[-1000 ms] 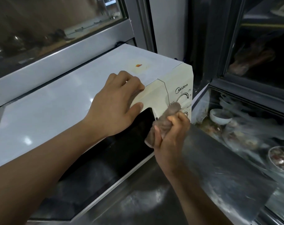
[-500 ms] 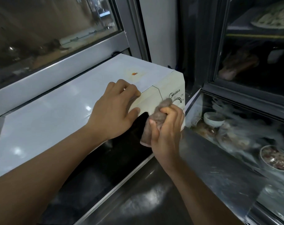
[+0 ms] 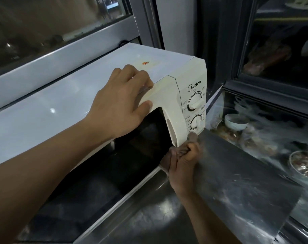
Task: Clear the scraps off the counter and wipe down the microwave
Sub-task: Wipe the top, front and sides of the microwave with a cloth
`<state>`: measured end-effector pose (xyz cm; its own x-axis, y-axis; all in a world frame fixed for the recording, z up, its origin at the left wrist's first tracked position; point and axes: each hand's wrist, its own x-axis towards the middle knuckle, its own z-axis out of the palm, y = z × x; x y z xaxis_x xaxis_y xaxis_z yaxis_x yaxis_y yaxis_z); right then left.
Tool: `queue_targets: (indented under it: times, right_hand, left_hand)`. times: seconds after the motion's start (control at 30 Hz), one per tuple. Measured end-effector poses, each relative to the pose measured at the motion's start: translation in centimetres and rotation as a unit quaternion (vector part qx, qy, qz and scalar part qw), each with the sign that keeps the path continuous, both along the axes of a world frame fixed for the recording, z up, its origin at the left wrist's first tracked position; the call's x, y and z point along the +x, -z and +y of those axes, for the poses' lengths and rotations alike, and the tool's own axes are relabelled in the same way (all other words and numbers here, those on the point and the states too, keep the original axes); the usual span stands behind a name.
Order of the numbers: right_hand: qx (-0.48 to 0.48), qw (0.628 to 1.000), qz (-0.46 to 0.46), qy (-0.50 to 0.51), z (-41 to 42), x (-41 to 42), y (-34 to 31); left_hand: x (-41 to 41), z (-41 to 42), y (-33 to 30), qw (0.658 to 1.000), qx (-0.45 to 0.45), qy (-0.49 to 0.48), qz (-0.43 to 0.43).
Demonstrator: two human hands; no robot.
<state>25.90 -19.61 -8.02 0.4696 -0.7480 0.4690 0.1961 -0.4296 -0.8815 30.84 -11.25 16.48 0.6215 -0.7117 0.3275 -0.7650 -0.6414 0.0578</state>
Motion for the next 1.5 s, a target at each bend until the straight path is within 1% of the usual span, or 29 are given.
queue_targets:
  times: [0.07,0.13,0.23,0.3,0.4,0.47,0.53,0.63,0.73,0.83,0.87,0.97,1.07,1.17,1.23,1.33,1.4,1.43,1.5]
  right_hand:
    - [0.058,0.996,0.063,0.013,1.0,0.0,0.8]
    - [0.087,0.992,0.09,0.002,1.7,-0.1,0.9]
    - [0.124,0.988,0.088,-0.026,2.2,-0.7,0.1]
    - [0.15,0.986,0.067,-0.019,1.7,-0.7,-0.4]
    - [0.231,0.972,0.049,-0.004,-1.0,0.5,-0.8]
    - [0.255,0.965,0.061,0.0,-3.7,1.5,-0.5]
    - [0.267,0.96,0.087,-0.019,-5.9,2.3,-0.5]
    - [0.286,0.952,0.103,-0.044,-6.0,2.3,-0.9]
    - [0.281,0.952,0.108,-0.057,-2.1,0.3,-1.1]
    - [0.264,0.953,0.099,-0.111,1.7,-1.5,-0.9]
    - [0.262,0.954,0.096,-0.113,2.0,-1.5,-0.8]
    - [0.269,0.953,0.115,-0.073,0.2,-0.5,-0.7]
    - [0.289,0.946,0.14,-0.039,-3.8,1.2,-0.9]
    - [0.283,0.951,0.122,-0.014,-4.8,1.9,-1.3]
    - [0.285,0.954,0.096,-0.005,-2.6,1.4,-1.5]
    - [0.281,0.957,0.067,-0.04,2.8,-0.1,-1.6]
    - [0.252,0.964,0.076,-0.049,6.1,-0.7,-1.6]
    - [0.236,0.968,0.076,-0.036,7.5,-1.0,-1.3]
    - [0.235,0.97,0.059,-0.017,9.8,-1.4,-0.9]
  left_hand:
    - [0.0,0.0,0.0,1.0,-0.001,0.004,-0.002]
    - [0.1,0.1,0.0,1.0,-0.005,0.007,0.001]
    - [0.1,0.3,-0.1,1.0,-0.012,0.009,0.009]
    - [0.1,0.6,-0.2,1.0,-0.012,0.01,-0.001]
    - [-0.2,1.6,-0.8,0.999,-0.017,0.022,-0.029]
    - [-0.6,3.0,-1.5,0.999,-0.016,0.024,-0.046]
    - [-1.0,5.0,-1.9,0.998,-0.012,0.025,-0.058]
    - [-2.1,8.9,-1.5,0.998,0.006,0.033,-0.058]
    - [-3.4,12.4,-0.4,0.999,0.013,0.024,-0.041]
    - [-3.9,14.2,0.4,0.999,0.017,0.026,-0.033]
    - [-3.8,14.4,0.6,0.999,0.02,0.029,-0.028]
    - [-3.8,14.5,0.8,0.999,0.011,0.028,-0.016]
    - [-3.8,14.5,1.0,1.0,-0.001,0.024,-0.007]
    - [-3.8,14.4,1.1,1.0,-0.008,0.023,0.001]
    - [-3.9,14.3,1.1,1.0,-0.008,0.023,0.0]
    - [-4.1,14.2,1.1,1.0,-0.012,0.018,0.001]
    - [-4.2,14.1,1.1,1.0,-0.011,0.012,-0.002]
    - [-4.2,14.1,1.1,1.0,-0.009,0.012,-0.005]
    - [-4.2,14.1,1.1,1.0,-0.008,0.012,-0.005]
